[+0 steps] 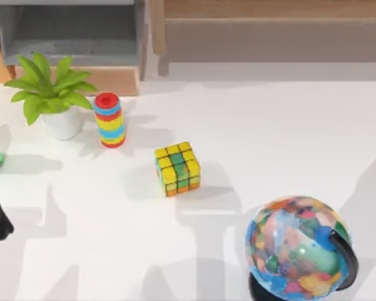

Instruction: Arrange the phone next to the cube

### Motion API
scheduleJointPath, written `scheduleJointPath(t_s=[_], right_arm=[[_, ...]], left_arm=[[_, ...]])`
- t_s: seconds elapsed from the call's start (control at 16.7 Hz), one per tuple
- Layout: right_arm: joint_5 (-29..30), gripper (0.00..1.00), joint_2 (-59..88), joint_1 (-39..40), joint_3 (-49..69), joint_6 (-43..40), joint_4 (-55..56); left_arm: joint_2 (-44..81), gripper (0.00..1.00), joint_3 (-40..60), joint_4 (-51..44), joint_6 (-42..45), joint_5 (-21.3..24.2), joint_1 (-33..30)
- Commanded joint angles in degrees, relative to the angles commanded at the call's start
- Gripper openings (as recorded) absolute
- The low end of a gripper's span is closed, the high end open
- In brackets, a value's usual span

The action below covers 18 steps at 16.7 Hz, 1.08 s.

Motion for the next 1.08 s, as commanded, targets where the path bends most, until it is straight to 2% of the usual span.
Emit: scheduleJointPath(t_s=[0.36, 1.08], right_arm=[[0.0, 0.02, 0.0, 0.0, 0.0, 0.0, 0.0], [-0.1, 0.00, -1.7, 0.1, 1.1, 0.2, -2.4]], left_arm=[[0.0, 1.00, 0.0, 0.0, 0.0, 0.0, 0.0], [0.0, 1.00, 0.0, 0.0, 0.0, 0.0, 0.0]])
